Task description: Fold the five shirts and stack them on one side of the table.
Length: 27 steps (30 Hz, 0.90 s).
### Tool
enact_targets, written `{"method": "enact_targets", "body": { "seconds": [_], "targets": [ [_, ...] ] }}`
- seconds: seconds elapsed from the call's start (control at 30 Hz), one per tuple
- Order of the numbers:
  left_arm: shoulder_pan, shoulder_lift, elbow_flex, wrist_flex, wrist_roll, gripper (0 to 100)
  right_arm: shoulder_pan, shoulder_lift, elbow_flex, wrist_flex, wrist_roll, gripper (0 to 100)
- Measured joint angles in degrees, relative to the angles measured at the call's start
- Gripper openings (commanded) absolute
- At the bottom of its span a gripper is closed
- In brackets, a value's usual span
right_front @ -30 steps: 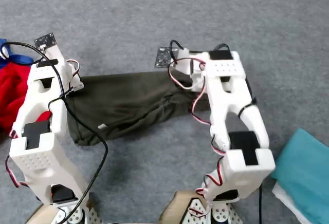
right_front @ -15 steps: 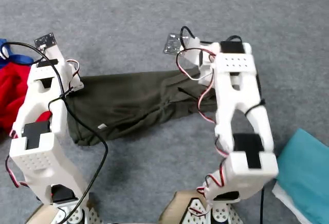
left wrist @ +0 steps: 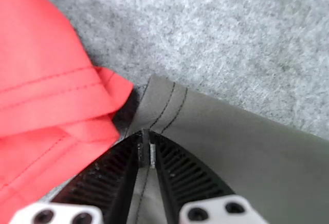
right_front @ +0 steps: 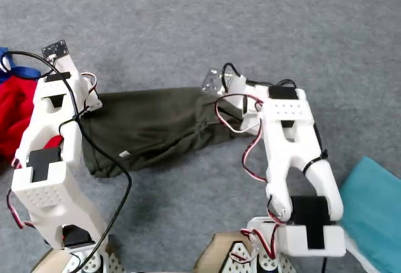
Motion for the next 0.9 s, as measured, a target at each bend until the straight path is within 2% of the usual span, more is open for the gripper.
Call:
{"method": "enact_targets", "body": {
  "seconds": [0.13, 0.5, 0.67, 0.9],
  "targets": [
    [0.0, 0.0, 0.0, 0.0, 0.0, 2, 0.0, 6.6, -5.3, -2.0, -2.4, 0.5],
    [0.0, 0.0, 0.0, 0.0, 0.0, 2, -0.2, 24.8, -32.8, -1.7, -7.9, 0.5],
    [0.0, 0.0, 0.0, 0.0, 0.0, 2, -0.7, 26.4, -39.6, 1.6, -9.4, 0.5],
    [0.0, 0.0, 0.0, 0.0, 0.0, 2, -0.6, 22.7, -39.1, 13.7, -9.8, 0.5]
  ]
}}
